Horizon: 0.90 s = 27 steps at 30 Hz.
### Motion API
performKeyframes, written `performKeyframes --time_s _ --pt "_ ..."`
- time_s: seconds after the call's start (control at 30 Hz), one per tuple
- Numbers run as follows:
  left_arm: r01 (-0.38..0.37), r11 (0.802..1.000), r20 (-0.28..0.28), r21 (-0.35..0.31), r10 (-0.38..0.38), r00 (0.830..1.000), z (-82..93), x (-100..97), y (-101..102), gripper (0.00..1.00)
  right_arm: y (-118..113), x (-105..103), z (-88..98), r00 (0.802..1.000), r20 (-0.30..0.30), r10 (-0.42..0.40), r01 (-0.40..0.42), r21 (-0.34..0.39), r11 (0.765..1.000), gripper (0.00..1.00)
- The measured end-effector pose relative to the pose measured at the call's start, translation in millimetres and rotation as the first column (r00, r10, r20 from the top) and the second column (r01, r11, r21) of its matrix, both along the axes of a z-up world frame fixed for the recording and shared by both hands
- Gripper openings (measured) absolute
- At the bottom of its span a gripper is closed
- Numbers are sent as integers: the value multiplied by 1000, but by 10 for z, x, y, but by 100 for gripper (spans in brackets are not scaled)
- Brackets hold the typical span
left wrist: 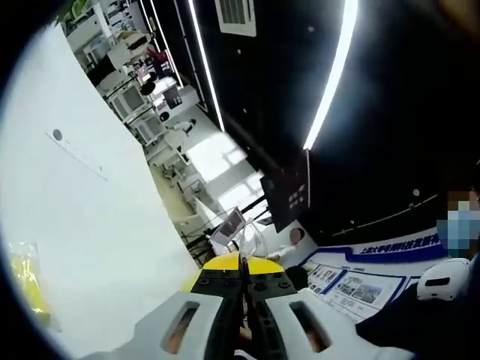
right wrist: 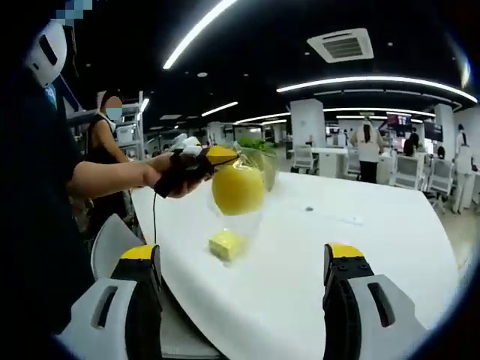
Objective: Compare the silicone blocks by pressing each to a similar depth, holding the contact briefly, and releasing to observe deformation and rebound differences across the visible hardness samples.
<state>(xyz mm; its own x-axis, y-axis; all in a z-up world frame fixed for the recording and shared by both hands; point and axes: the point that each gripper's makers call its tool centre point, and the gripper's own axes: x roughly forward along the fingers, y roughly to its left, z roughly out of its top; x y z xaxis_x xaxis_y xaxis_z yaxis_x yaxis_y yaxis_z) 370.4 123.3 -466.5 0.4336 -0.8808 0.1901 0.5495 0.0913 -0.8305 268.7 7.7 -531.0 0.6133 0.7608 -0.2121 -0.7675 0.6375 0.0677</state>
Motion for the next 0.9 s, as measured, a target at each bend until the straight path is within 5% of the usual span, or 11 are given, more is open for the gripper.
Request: performKeyframes --time_s 0.5,0.9 --pt "-4 1000 -47 -8 3 999 -181 47 -28 0 -553 -239 -625 985 -90 -144 139 -64 988 77" --pt "-22 1000 -120 4 23 993 -483 88 -61 0 -656 -340 -840 972 -155 -179 168 -84 982 75"
